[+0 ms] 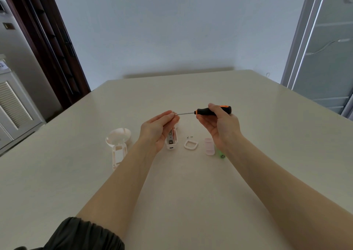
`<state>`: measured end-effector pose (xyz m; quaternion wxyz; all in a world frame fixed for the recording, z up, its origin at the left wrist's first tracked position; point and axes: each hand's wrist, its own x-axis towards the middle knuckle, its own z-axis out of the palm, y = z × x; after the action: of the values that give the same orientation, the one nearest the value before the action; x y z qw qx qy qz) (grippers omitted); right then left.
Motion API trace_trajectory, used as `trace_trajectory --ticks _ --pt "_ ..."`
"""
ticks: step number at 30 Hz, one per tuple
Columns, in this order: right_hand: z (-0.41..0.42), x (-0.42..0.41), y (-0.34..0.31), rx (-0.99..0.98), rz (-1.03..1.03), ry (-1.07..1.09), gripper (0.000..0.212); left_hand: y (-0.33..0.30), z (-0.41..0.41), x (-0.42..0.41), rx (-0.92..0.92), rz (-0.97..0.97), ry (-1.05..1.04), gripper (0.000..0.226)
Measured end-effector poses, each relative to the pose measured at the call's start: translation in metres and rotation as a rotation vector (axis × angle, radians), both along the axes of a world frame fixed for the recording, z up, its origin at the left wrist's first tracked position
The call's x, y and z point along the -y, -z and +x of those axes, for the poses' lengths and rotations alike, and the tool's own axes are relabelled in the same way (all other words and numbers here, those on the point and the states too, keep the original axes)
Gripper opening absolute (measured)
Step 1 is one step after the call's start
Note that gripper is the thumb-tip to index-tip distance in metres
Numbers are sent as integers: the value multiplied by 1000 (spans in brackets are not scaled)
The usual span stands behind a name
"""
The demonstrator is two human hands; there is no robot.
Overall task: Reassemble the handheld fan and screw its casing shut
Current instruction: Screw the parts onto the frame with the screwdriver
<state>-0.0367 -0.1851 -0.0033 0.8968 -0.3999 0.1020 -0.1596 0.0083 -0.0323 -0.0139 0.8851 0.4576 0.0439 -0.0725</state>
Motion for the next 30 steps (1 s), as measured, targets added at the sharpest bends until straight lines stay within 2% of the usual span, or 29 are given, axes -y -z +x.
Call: trace_trajectory --ticks 6,11,14,19,24,30 --pt "1 0 0 12 -28 -2 10 -2 -2 2 3 16 -20 5" --pt "1 -2 0 89 -158 -4 11 -1 -2 1 -5 40 -51 8" --pt "0 -6 0 135 -232 7 12 -3 -2 1 -30 12 -61 5" --pt "1 -9 2 152 -233 14 11 -6 -4 3 -91 -73 -55 4" --pt "1 -8 0 162 -324 15 8 -5 -4 -1 -17 12 -57 7" --pt "1 -5 1 147 -241 0 11 -5 -4 -5 34 75 1 10"
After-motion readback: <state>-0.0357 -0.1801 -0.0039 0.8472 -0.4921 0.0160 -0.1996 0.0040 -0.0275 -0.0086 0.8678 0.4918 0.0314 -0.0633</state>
